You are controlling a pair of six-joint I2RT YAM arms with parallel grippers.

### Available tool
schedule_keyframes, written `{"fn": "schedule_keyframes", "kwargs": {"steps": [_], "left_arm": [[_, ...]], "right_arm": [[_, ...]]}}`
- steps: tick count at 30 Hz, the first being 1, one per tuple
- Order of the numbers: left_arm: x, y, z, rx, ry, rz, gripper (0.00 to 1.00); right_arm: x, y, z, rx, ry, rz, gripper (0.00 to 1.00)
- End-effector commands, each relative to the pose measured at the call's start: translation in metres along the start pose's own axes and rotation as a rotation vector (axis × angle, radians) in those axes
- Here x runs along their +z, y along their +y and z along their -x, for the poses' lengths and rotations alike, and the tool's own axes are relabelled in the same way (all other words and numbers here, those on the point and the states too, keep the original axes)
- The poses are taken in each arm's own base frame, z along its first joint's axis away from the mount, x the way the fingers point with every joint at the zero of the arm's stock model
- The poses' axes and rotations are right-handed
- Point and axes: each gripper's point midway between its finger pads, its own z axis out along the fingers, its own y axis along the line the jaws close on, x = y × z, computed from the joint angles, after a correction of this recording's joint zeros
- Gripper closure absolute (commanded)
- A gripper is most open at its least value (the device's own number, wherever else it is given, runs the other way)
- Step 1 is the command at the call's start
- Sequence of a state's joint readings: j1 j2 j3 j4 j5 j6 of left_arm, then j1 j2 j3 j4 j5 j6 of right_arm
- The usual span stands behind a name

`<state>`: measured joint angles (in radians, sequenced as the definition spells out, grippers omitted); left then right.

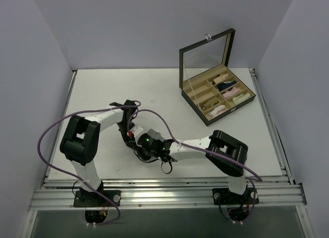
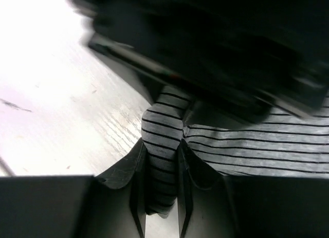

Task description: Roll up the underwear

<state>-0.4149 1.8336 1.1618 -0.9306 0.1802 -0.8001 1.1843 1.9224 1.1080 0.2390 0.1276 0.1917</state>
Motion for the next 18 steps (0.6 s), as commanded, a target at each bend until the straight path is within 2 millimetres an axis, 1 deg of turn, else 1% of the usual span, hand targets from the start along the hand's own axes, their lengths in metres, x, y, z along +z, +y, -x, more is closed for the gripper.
{"fn": "schedule_keyframes", "kwargs": {"steps": [1, 2, 3, 4, 5, 8, 9, 11, 12, 13, 14, 15, 16, 17, 18], "left_arm": [[-0.005, 0.000, 0.014, -0.023, -0.041, -0.056, 0.64], [-0.013, -0.008, 0.019, -0.023, -0.058, -0.092, 0.61], [-0.018, -0.011, 0.023, -0.015, -0.074, -0.103, 0.58], [-0.023, -0.016, 0.028, -0.007, -0.095, -0.121, 0.55], [-0.031, -0.021, 0.033, 0.008, -0.125, -0.136, 0.53], [-0.045, -0.023, 0.041, 0.025, -0.180, -0.150, 0.48], [-0.047, -0.020, 0.043, 0.023, -0.203, -0.140, 0.46], [-0.057, -0.019, 0.044, 0.024, -0.240, -0.159, 0.43], [-0.055, -0.018, 0.042, 0.024, -0.246, -0.168, 0.42], [-0.059, -0.018, 0.041, 0.023, -0.261, -0.183, 0.41], [-0.059, -0.017, 0.040, 0.011, -0.266, -0.187, 0.41], [-0.060, -0.018, 0.041, 0.009, -0.281, -0.198, 0.39], [-0.055, -0.013, 0.037, 0.003, -0.279, -0.192, 0.39], [-0.060, -0.014, 0.036, 0.003, -0.299, -0.214, 0.39], [-0.061, -0.017, 0.036, 0.002, -0.313, -0.237, 0.38]], "right_arm": [[0.002, -0.024, -0.031, 0.260, 0.054, 0.095, 1.00], [0.002, -0.026, -0.038, 0.290, 0.062, 0.111, 1.00], [0.002, -0.028, -0.049, 0.310, 0.069, 0.122, 1.00], [0.003, -0.030, -0.052, 0.328, 0.077, 0.130, 1.00], [0.003, -0.027, -0.059, 0.337, 0.095, 0.150, 1.00], [0.006, -0.028, -0.070, 0.400, 0.116, 0.185, 1.00], [0.007, -0.029, -0.074, 0.417, 0.116, 0.190, 1.00], [0.011, -0.033, -0.077, 0.461, 0.112, 0.201, 1.00], [0.011, -0.030, -0.078, 0.494, 0.115, 0.226, 1.00], [0.010, -0.031, -0.088, 0.516, 0.131, 0.228, 1.00], [0.012, -0.035, -0.083, 0.540, 0.106, 0.236, 1.00], [0.011, -0.033, -0.085, 0.563, 0.108, 0.250, 1.00], [0.009, -0.033, -0.091, 0.576, 0.113, 0.253, 1.00], [0.010, -0.034, -0.093, 0.583, 0.111, 0.255, 1.00], [0.010, -0.036, -0.091, 0.592, 0.098, 0.261, 1.00]]}}
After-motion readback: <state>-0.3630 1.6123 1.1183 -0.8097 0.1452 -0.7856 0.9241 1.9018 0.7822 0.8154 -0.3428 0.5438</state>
